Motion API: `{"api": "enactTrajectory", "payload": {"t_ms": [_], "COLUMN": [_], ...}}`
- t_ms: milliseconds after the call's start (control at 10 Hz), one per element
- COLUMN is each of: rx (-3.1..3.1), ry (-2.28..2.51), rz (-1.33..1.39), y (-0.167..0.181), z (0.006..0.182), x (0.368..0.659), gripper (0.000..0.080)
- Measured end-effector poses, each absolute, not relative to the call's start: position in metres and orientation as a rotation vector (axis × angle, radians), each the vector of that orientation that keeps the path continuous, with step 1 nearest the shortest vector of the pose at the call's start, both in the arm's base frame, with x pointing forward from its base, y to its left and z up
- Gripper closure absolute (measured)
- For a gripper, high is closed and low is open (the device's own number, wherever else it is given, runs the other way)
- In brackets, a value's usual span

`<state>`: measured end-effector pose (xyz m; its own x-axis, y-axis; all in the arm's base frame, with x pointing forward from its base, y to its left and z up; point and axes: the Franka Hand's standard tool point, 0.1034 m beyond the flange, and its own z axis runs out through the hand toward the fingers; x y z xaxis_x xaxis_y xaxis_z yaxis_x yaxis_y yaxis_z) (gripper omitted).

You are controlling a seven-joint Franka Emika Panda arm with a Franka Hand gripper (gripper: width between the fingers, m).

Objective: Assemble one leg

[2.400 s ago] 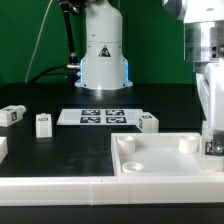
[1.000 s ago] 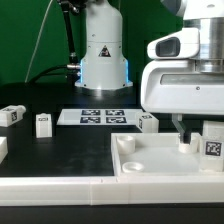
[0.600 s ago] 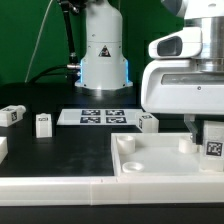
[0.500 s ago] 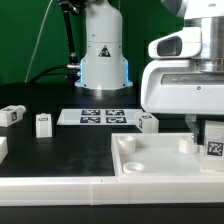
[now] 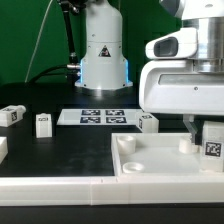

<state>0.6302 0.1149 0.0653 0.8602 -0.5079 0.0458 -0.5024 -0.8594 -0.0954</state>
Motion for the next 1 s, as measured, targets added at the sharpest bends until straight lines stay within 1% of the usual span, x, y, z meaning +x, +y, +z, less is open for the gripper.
{"api": "enactTrajectory", "payload": {"t_ms": [400,800,1000], "rx": [-2.691,-2.157,-1.912], "ry": [1.427,2.147,2.356], "rz": [-0.083,-0.074,-0.049], "y": [0.1119,0.1129,0.1136], "z": [0.0651,0.065,0.0649], "x": [0.628,0.6229,0.6218], "gripper": [0.0508,0.0506,0.0506]}}
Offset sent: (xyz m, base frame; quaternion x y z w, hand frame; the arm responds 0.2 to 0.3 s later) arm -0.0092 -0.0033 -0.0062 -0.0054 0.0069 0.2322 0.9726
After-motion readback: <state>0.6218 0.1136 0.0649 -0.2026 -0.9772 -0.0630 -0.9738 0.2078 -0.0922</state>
